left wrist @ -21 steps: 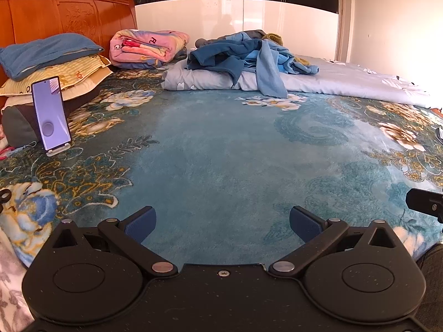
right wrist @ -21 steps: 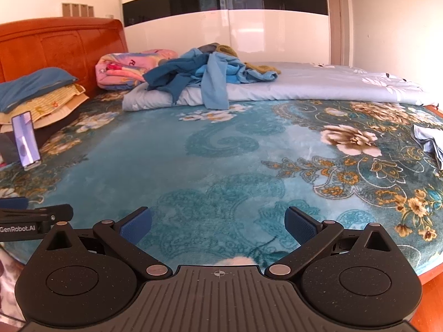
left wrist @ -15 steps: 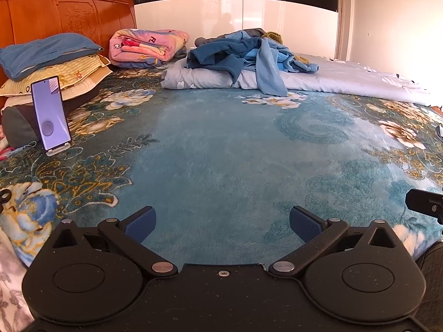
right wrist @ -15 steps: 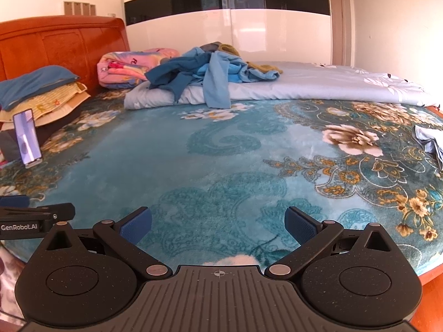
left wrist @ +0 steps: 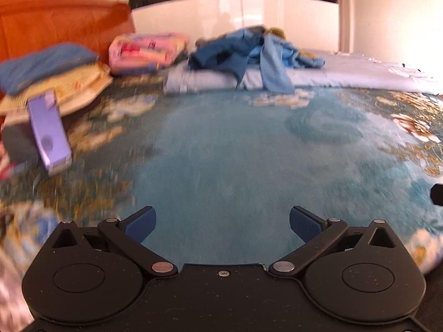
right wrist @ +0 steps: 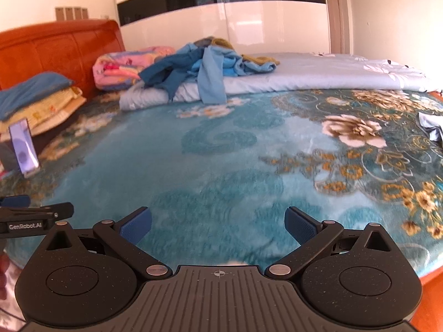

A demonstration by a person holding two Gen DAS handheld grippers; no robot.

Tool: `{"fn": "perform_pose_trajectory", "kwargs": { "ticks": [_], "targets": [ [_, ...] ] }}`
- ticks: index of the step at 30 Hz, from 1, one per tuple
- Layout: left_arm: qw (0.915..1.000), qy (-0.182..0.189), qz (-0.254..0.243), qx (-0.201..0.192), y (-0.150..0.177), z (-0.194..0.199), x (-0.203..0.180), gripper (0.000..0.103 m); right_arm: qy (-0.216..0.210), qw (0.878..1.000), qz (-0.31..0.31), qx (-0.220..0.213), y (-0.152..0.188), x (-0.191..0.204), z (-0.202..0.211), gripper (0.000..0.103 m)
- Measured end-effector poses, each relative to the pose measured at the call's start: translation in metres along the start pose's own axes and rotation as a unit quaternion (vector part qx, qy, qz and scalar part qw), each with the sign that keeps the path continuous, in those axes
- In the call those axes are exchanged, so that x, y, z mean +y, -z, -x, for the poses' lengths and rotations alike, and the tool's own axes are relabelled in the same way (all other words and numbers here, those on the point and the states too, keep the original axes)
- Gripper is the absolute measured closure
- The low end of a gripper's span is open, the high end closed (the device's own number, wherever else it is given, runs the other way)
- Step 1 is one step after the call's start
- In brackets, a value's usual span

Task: Fold clothes
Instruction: 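Move the left tool toward the clothes pile on the bed, then lower the left gripper onto the mustard-yellow sweater vest and close it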

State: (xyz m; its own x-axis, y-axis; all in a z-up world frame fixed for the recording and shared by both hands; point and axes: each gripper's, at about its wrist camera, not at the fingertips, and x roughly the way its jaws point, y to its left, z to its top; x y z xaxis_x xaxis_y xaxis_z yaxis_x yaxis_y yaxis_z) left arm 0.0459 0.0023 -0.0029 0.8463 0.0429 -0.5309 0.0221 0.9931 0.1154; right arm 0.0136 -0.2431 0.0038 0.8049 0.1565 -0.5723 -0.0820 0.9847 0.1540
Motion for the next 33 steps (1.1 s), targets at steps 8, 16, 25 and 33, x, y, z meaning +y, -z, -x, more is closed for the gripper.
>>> {"fn": "perform_pose_trajectory", "kwargs": {
  "ticks": [8,16,25,33],
  "targets": [
    [0.9974,0.009,0.071,0.004,-0.107,-0.099,0.012,0.001,0.045,0.999,-0.021,-0.004,-0.036,-0.042,-0.042,0.0],
    [0.9759,0.083,0.061,-0.193,-0.243,-0.188,0.004,0.001,0.089,0.996,-0.024,0.004,-0.074,-0.094,-0.091,0.0],
    [0.98,0.032,0.056,-0.188,-0.344,-0.32,-0.029,0.001,0.116,0.992,-0.051,0.01,-0.084,-0.144,-0.129,0.0],
    [0.9778,0.053,0.111,-0.169,-0.386,-0.403,-0.024,0.002,0.122,0.992,-0.044,0.003,-0.097,-0.158,-0.144,0.0]
  ]
}}
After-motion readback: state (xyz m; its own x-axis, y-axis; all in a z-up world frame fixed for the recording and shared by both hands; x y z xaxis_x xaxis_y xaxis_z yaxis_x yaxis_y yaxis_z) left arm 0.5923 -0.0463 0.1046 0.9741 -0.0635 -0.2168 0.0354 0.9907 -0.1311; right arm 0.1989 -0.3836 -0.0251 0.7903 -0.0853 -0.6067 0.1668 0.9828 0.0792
